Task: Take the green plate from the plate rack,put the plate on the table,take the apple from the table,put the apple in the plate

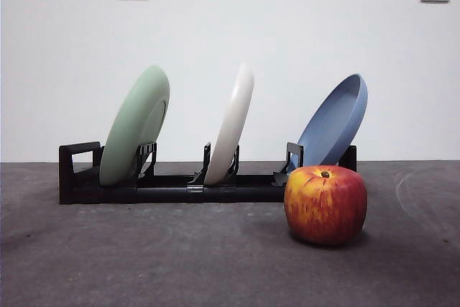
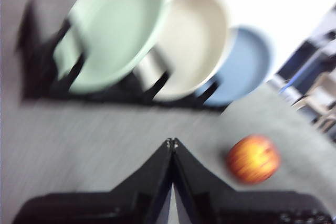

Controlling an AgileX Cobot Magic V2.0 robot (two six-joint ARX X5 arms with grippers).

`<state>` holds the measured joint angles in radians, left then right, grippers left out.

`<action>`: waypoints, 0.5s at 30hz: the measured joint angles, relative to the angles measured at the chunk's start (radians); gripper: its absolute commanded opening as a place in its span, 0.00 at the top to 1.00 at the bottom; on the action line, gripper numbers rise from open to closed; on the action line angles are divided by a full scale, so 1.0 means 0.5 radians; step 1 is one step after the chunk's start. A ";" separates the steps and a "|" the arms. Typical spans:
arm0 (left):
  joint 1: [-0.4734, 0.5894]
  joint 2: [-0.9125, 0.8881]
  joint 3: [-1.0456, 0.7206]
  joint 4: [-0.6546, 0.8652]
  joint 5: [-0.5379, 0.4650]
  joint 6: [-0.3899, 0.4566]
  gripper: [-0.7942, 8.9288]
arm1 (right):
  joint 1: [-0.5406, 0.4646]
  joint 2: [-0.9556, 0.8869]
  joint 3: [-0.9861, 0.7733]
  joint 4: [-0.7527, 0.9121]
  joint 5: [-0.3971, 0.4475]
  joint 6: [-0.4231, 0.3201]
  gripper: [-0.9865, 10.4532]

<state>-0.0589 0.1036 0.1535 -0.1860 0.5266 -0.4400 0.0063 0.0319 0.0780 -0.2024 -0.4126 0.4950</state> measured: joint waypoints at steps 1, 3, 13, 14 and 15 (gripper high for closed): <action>0.000 0.026 0.065 -0.004 0.001 -0.001 0.92 | 0.000 0.024 0.050 0.002 0.000 0.014 0.92; 0.000 0.098 0.199 -0.045 0.002 0.001 0.92 | 0.000 0.085 0.161 0.005 -0.001 0.025 0.92; 0.000 0.699 0.994 -0.456 0.036 0.166 0.92 | 0.000 0.697 0.875 -0.073 -0.203 -0.008 0.92; 0.000 0.756 1.070 -0.500 0.057 0.186 0.92 | 0.000 0.763 0.951 -0.109 -0.243 -0.023 0.92; 0.000 0.822 1.160 -0.554 0.090 0.208 0.92 | 0.000 0.841 1.041 -0.159 -0.291 -0.040 0.92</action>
<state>-0.0589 0.5148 0.7338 -0.4629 0.5716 -0.3363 0.0063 0.4522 0.5987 -0.2821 -0.5579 0.4747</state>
